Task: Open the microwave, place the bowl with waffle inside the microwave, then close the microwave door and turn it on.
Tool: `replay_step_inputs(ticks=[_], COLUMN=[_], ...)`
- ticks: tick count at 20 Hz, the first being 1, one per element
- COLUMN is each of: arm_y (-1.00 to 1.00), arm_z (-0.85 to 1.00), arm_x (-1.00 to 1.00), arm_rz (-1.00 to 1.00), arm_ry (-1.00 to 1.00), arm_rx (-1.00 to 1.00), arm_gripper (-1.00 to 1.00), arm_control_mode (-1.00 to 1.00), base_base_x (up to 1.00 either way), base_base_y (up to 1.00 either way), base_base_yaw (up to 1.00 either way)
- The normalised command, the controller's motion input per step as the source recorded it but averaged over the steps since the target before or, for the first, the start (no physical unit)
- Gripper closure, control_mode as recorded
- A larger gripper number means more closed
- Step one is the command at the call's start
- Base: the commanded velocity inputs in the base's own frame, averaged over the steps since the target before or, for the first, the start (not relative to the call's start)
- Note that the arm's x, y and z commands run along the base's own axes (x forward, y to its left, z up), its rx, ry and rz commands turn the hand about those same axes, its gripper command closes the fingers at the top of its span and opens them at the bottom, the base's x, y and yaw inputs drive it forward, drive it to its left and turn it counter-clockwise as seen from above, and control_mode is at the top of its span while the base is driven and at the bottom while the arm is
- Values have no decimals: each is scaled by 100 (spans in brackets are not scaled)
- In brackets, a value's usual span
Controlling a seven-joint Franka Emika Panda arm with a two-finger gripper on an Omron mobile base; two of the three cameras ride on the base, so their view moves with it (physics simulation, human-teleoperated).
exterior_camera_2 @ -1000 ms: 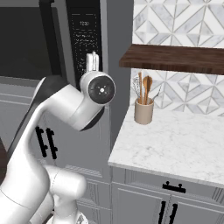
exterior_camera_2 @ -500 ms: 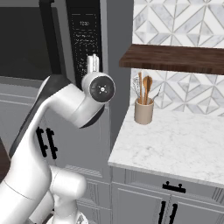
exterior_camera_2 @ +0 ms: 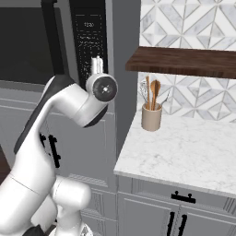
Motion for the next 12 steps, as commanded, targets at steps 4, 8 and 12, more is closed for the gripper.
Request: replay_step_inputs(ticks=[4,8,12], arm_y=[0,5,30], arm_z=[-12,-8,-40], arm_x=[48,45,56], arm_rz=[0,0,0], arm_ry=[0,0,0], arm_rx=[0,-1,-12], arm_gripper=[100,100,100], arm_control_mode=[-100,-100,-100], base_base_x=[0,0,0], base_base_y=[0,0,0], base_base_yaw=[0,0,0])
